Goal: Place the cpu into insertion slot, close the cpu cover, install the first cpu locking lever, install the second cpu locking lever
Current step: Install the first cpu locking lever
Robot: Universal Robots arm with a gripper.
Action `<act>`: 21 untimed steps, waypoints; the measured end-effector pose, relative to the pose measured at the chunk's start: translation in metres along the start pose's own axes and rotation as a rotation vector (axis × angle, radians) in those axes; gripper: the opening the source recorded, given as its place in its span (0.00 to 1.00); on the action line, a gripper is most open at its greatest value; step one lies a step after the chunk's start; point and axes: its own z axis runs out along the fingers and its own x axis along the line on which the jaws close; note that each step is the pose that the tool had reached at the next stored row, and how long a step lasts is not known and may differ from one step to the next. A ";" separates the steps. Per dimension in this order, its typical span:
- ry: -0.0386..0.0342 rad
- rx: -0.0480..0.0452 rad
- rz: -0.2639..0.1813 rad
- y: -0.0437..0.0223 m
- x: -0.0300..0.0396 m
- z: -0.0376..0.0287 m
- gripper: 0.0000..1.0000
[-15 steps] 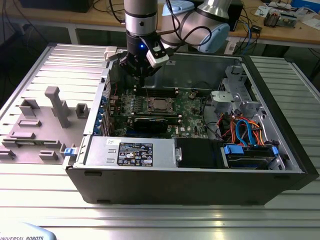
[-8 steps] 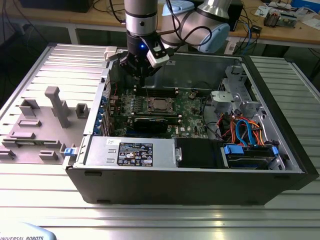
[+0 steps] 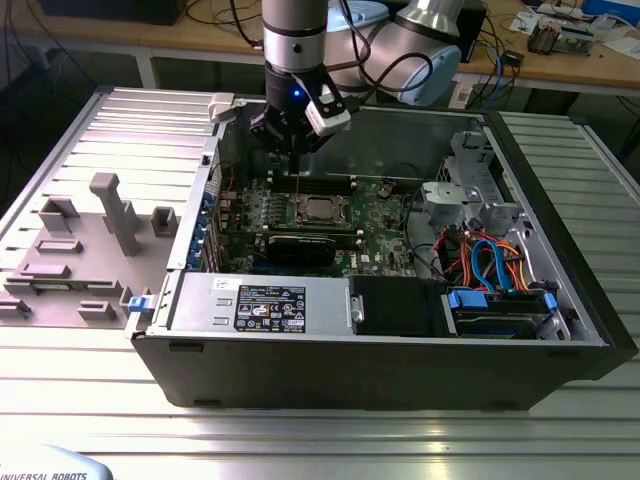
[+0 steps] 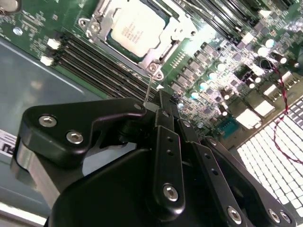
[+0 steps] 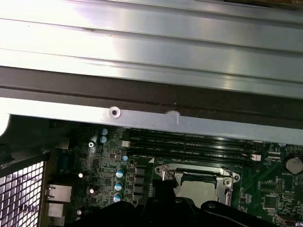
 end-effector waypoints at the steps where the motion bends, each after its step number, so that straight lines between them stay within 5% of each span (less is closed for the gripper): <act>1: 0.0000 0.0000 0.000 -0.0001 -0.0012 0.0000 0.11; 7: 0.0000 0.0000 0.001 -0.0012 -0.0117 0.0004 0.11; 8: -0.0005 -0.0037 0.002 -0.0015 -0.0125 0.0005 0.11; 10: -0.0033 -0.0309 0.003 -0.0031 -0.0129 0.0017 0.11; 21: -0.0063 -0.0309 0.085 -0.0045 -0.0202 0.0149 0.11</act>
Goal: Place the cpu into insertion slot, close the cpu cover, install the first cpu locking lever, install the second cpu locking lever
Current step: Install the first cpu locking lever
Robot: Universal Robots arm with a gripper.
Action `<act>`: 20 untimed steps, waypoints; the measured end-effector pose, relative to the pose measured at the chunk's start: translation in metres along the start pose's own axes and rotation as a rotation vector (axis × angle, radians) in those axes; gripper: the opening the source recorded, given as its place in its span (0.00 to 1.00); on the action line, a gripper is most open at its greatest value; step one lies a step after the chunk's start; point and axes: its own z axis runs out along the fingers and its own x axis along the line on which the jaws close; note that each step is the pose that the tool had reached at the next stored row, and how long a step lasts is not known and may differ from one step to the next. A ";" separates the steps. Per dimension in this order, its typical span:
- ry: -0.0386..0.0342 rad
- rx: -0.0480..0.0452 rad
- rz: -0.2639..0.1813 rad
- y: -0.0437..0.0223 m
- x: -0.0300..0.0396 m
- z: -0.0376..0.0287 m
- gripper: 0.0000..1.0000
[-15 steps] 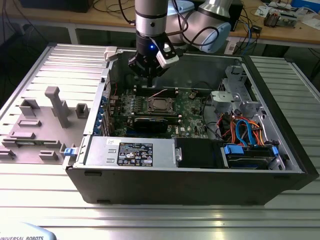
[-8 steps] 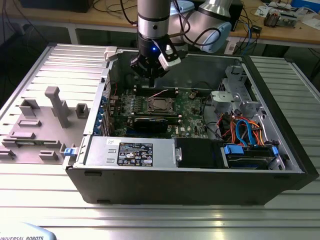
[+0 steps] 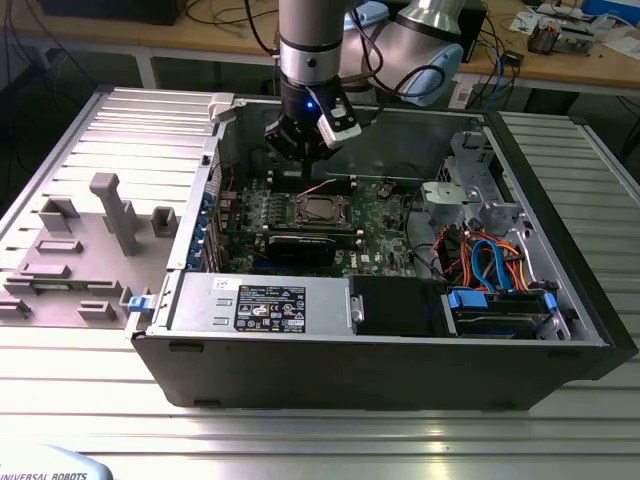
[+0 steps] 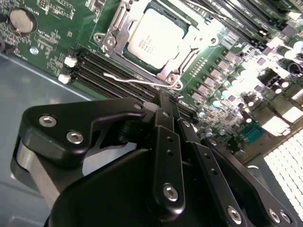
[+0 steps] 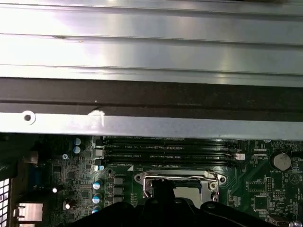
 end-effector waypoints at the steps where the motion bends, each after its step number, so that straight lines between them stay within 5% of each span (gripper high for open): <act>1: -0.0001 0.0003 0.005 0.0001 -0.0014 0.0007 0.11; 20: 0.0002 0.0002 0.006 0.0061 -0.0170 0.0154 0.11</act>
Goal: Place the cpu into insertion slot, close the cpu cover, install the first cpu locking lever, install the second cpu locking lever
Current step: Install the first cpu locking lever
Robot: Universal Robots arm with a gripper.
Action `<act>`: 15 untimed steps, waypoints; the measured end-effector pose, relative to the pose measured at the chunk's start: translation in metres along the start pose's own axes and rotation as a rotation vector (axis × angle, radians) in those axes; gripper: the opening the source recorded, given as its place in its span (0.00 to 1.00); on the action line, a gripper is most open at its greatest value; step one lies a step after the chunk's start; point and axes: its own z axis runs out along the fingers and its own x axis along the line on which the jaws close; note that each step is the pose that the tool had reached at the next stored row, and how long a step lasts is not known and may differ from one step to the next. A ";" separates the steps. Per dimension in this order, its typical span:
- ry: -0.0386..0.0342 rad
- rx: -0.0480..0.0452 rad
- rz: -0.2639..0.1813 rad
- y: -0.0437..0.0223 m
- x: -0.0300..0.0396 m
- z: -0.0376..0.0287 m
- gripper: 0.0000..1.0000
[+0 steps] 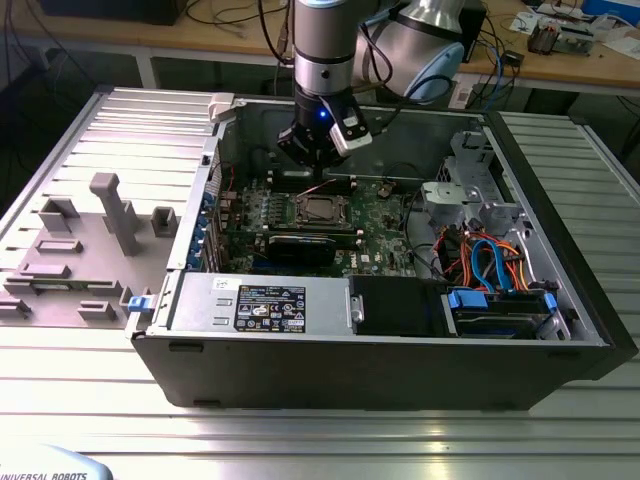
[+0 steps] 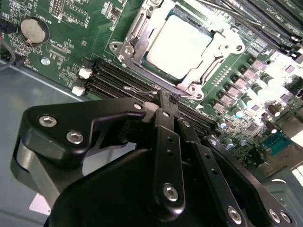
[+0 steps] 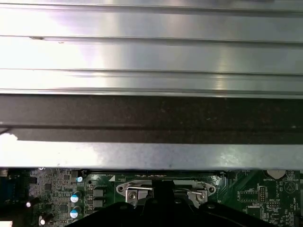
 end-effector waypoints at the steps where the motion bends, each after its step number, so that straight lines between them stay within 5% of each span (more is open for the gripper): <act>1: 0.0002 0.0003 0.000 0.0005 -0.0014 0.0002 0.11; 15: 0.0004 0.0065 0.026 0.0034 -0.0110 0.0049 0.11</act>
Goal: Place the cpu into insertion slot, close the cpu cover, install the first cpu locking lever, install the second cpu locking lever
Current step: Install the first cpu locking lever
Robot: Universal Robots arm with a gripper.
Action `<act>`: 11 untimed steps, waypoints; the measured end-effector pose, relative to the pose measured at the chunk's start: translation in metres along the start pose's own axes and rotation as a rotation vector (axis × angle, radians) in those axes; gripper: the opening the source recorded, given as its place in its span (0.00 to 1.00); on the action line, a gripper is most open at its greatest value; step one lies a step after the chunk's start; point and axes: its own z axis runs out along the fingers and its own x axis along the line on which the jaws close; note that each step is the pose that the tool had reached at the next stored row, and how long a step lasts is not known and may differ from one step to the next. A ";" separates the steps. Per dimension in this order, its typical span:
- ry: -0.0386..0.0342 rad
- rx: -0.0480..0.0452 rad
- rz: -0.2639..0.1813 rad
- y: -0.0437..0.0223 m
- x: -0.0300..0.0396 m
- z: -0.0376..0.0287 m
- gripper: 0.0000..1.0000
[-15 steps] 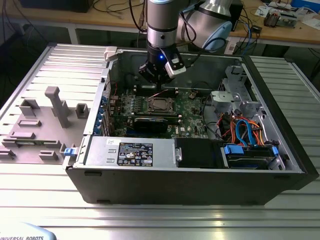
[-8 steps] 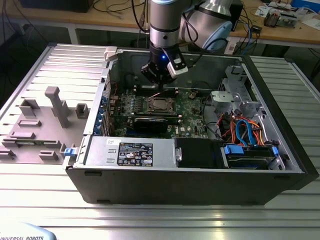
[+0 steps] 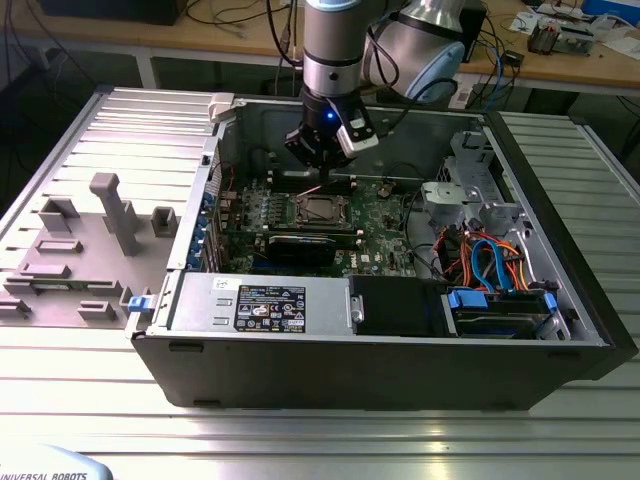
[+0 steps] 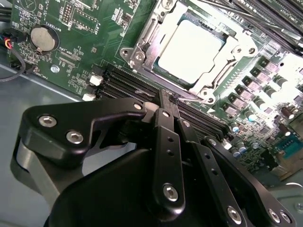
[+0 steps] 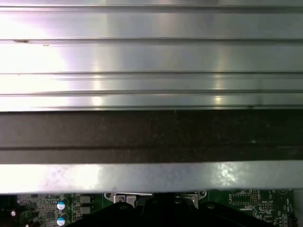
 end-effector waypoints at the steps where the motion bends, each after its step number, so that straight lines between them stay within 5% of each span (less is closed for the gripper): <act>1: 0.0000 -0.0001 0.000 0.0000 -0.0005 0.0004 0.11; 11: 0.0001 -0.0001 0.000 0.0000 -0.0095 0.0082 0.11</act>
